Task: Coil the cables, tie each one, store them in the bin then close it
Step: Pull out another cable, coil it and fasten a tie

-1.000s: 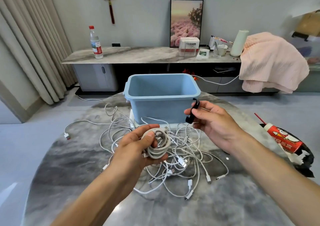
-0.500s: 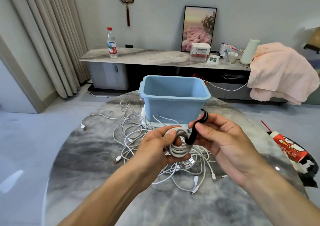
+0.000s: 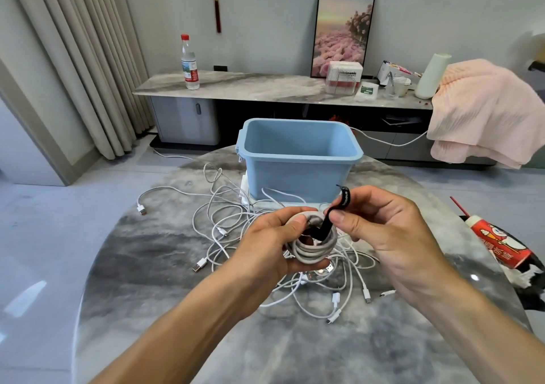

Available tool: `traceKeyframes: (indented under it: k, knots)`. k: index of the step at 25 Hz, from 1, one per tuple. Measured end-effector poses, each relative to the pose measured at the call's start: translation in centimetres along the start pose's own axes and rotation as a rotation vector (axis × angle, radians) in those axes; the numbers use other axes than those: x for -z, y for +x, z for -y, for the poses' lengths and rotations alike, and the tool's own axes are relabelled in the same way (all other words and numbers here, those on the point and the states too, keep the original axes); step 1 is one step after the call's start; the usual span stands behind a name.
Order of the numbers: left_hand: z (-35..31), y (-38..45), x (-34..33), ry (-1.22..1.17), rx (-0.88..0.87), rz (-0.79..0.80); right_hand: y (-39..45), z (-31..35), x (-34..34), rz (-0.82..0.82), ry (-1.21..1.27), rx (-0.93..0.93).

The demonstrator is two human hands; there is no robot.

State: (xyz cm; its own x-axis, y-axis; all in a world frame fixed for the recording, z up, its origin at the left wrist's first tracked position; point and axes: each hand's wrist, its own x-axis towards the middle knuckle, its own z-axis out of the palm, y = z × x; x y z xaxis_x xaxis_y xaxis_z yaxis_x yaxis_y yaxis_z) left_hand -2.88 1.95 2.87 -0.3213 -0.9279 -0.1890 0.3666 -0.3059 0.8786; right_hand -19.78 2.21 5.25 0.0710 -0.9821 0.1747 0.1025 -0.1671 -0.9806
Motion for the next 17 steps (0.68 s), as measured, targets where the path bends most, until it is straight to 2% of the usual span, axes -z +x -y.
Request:
traceKeyframes:
  k: [3, 8, 15, 17]
  knots:
    - [0.1, -0.1, -0.1, 0.007, 0.009, 0.018, -0.1, -0.6, -0.1, 0.027, -0.149, 0.061]
    - [0.2, -0.2, 0.1, 0.019, 0.005, 0.032, -0.2, -1.6, 0.4, 0.095, -0.518, 0.392]
    - [0.2, -0.3, 0.1, 0.002, 0.011, 0.046, -0.1, -2.5, 0.7, 0.091, -0.574, 0.355]
    - [0.2, -0.3, 0.1, 0.004, 0.019, 0.047, -0.2, -2.9, 0.7, 0.072, -0.635, 0.394]
